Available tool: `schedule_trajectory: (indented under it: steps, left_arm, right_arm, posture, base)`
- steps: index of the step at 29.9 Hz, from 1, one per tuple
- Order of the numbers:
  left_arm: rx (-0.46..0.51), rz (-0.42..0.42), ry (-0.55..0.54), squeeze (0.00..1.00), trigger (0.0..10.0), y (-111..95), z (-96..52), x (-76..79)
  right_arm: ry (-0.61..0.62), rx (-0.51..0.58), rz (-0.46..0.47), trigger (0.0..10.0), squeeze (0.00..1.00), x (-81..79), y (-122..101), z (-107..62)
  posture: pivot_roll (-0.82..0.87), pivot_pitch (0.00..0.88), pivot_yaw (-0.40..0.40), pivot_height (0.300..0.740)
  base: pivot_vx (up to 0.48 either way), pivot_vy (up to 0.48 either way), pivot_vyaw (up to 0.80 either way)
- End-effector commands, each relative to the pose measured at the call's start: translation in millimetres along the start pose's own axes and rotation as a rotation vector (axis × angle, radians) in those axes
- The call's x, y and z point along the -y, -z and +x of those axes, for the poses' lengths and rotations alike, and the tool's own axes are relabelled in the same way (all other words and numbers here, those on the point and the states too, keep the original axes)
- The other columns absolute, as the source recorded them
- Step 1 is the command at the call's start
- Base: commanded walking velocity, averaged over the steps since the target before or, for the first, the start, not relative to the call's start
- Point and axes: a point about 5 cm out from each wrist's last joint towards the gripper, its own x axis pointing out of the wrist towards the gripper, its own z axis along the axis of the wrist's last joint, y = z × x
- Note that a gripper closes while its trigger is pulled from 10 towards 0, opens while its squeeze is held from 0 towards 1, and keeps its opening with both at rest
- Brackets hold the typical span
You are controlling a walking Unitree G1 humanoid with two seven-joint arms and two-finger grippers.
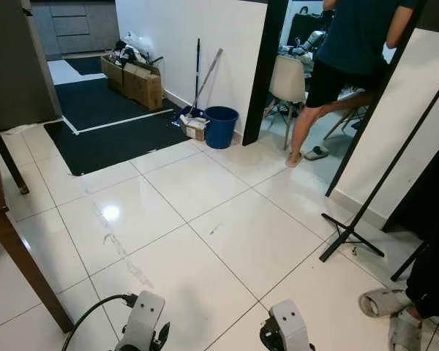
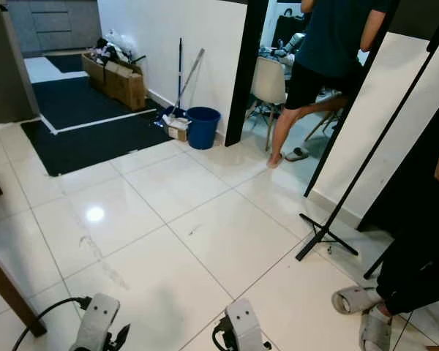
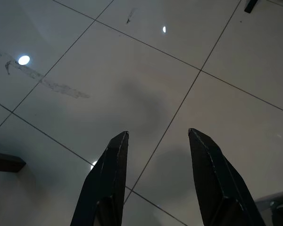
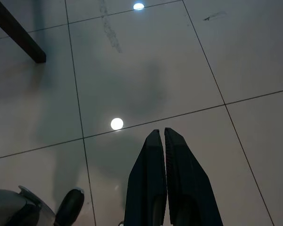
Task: Setting the table
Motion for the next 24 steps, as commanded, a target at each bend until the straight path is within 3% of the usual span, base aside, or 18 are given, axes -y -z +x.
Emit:
schedule_trajectory:
  steps: [1,11,24]
  left_arm:
    - [-0.009,0.011,0.013,0.00,10.0,3.7,-1.6,1.4]
    - [0.006,0.019,0.024,0.00,10.0,2.0,-1.6,1.9]
    - [0.017,0.023,0.036,0.00,10.0,1.0,-1.7,3.3]
  right_arm:
    - [0.009,-0.019,0.016,10.0,0.00,0.9,4.8,-1.9]
    - [0.009,-0.018,0.018,10.0,0.00,0.3,4.7,-1.6]
    - [0.008,-0.022,0.021,10.0,0.00,0.2,5.3,-1.6]
  posture:
    - [0.05,0.000,0.010,0.740]
    - [0.05,0.000,0.012,0.740]
    - [0.05,0.000,0.012,0.740]
  base:
    - [0.000,0.000,0.00]
    - [0.027,0.000,0.00]
    - [0.480,0.000,0.00]
